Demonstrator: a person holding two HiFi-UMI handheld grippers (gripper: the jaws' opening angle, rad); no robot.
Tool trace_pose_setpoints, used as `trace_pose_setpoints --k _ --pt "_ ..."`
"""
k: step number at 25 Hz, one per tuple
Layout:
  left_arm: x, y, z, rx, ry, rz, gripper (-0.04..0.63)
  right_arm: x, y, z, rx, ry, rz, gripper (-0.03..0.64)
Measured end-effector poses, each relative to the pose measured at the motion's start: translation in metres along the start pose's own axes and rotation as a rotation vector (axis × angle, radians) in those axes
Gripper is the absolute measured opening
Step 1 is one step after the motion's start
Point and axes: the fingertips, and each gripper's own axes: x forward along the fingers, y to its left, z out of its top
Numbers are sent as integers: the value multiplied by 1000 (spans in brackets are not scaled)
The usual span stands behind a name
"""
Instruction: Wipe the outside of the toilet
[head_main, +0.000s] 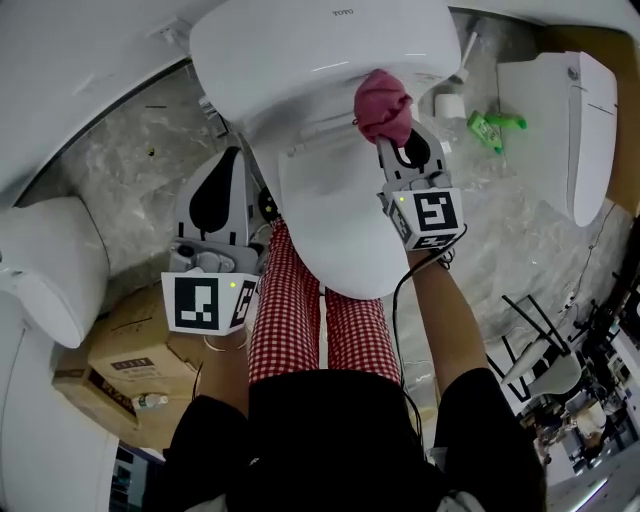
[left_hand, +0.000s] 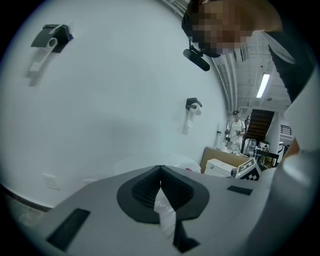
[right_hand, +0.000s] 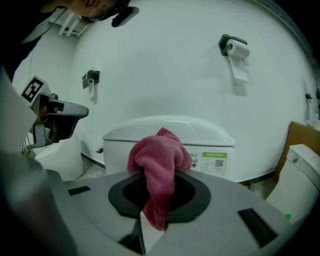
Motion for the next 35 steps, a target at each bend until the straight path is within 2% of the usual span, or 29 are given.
trace_pose_setpoints --k 6,15,25,35 --pt "-7 15 2 -10 -11 21 9 22 72 -5 -63 51 163 78" --pt "-25 42 -4 -46 -15 63 9 64 151 -36 -126 135 338 78" --pt "-29 73 -10 -73 -8 117 9 103 174 -68 -92 261 337 78" --pt "-11 75 -13 -88 12 87 9 116 160 -74 -3 339 269 78"
